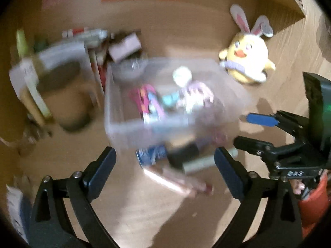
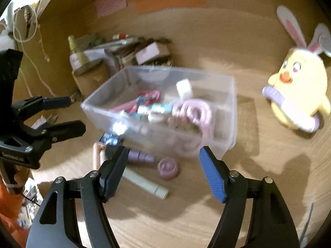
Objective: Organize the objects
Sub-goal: 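Grasp the pink lip gloss tube with the left gripper while the right grasps the pale green tube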
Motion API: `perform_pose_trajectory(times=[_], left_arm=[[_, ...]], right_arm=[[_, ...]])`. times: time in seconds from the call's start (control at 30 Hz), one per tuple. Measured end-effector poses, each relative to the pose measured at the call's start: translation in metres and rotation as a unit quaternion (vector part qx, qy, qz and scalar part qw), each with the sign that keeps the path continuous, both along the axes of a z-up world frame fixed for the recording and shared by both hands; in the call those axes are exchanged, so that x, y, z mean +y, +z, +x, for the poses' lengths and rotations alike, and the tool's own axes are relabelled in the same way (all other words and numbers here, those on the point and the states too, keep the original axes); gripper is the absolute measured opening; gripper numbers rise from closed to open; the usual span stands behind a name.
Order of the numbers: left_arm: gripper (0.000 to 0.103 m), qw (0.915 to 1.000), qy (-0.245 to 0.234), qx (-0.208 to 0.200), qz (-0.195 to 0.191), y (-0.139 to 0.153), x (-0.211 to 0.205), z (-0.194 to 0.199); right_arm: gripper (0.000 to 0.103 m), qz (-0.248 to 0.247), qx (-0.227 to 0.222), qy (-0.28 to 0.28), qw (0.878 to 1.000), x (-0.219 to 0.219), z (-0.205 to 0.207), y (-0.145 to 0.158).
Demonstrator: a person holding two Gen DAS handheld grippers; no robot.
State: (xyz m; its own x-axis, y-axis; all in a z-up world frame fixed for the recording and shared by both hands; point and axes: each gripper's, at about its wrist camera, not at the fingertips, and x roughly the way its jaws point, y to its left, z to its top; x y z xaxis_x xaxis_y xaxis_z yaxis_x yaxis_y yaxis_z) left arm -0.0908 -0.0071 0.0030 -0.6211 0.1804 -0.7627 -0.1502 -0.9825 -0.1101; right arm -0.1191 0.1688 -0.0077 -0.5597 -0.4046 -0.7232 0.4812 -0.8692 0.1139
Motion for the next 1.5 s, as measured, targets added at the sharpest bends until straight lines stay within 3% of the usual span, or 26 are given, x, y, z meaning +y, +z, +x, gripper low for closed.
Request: perform_pose_trajectory(times=[0.13, 0.2, 0.3, 0.53, 0.9, 1.13, 1.17, 1.37, 1.5], left_arm=[[0.094, 0.9993, 0.008, -0.037, 0.001, -0.030, -0.002, 0.006], [0.081, 0.9983, 0.014, -0.056, 0.005, -0.042, -0.005, 0.007], [0.073, 0.9955, 0.026, -0.086, 0.030, -0.057, -0.010, 0.006], [0.064, 0.9963, 0.025, -0.075, 0.034, -0.057, 0.001, 0.006], [0.020, 0.9971, 0.039, -0.065, 0.009, -0.058, -0.014, 0.012], [0.019, 0.9985, 0.041, -0.029, -0.020, -0.061, -0.007, 0.009], [0.014, 0.9986, 0.041, -0.028, -0.021, -0.061, -0.006, 0.009], [0.014, 0.9984, 0.046, -0.032, -0.005, -0.059, -0.014, 0.021], [0.014, 0.9985, 0.050, -0.013, 0.015, -0.042, -0.016, 0.033]], right_arm=[[0.068, 0.019, -0.029, 0.022, 0.999, -0.011, 0.001, -0.024], [0.067, 0.023, -0.041, 0.034, 0.998, -0.016, -0.001, -0.032], [0.056, 0.033, -0.048, 0.046, 0.997, -0.023, 0.000, -0.040], [0.037, 0.041, -0.064, 0.064, 0.995, -0.032, 0.006, -0.052], [0.015, 0.032, -0.056, 0.090, 0.994, -0.041, 0.027, -0.050], [0.014, 0.029, -0.047, 0.070, 0.996, -0.038, 0.028, -0.049], [0.014, 0.029, -0.045, 0.067, 0.996, -0.037, 0.028, -0.048], [0.014, 0.012, -0.031, 0.046, 0.998, -0.023, 0.034, -0.035], [0.014, -0.007, -0.015, 0.032, 0.999, -0.010, 0.039, -0.017]])
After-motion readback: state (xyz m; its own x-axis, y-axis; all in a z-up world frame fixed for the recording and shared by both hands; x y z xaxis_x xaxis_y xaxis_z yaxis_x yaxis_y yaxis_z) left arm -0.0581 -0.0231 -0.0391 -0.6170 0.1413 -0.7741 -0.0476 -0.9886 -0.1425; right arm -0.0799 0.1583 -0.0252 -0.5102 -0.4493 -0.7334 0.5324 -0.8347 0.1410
